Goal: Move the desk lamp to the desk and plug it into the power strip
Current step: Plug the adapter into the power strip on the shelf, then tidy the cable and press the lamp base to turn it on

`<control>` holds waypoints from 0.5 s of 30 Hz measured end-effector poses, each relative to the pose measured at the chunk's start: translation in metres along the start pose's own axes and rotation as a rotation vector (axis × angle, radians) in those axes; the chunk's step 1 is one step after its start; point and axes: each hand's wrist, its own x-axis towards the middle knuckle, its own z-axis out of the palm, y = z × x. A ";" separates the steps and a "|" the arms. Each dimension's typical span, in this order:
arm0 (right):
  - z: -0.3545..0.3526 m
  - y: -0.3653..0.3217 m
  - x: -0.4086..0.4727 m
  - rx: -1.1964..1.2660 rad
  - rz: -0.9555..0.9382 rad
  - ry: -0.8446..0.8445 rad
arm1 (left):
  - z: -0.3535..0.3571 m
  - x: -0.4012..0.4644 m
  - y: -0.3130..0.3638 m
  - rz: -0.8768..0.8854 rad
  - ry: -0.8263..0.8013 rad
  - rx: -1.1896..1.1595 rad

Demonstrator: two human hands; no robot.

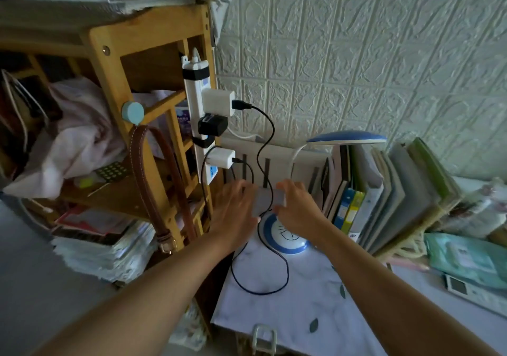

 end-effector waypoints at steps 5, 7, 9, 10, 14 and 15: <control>0.027 0.021 -0.005 -0.117 0.101 -0.124 | 0.020 -0.011 -0.009 -0.022 -0.158 -0.088; 0.040 0.025 -0.004 -0.097 0.133 -0.124 | 0.027 -0.012 -0.013 -0.020 -0.180 -0.112; 0.049 0.026 -0.003 -0.046 0.169 -0.097 | 0.030 -0.015 -0.015 -0.016 -0.187 -0.121; 0.055 0.025 0.000 -0.013 0.196 -0.073 | 0.033 -0.016 -0.018 -0.003 -0.197 -0.124; 0.074 0.015 0.016 0.065 0.276 0.018 | 0.044 -0.020 -0.036 0.054 -0.282 -0.149; 0.075 0.014 0.020 0.086 0.287 0.031 | 0.047 -0.021 -0.038 0.070 -0.298 -0.150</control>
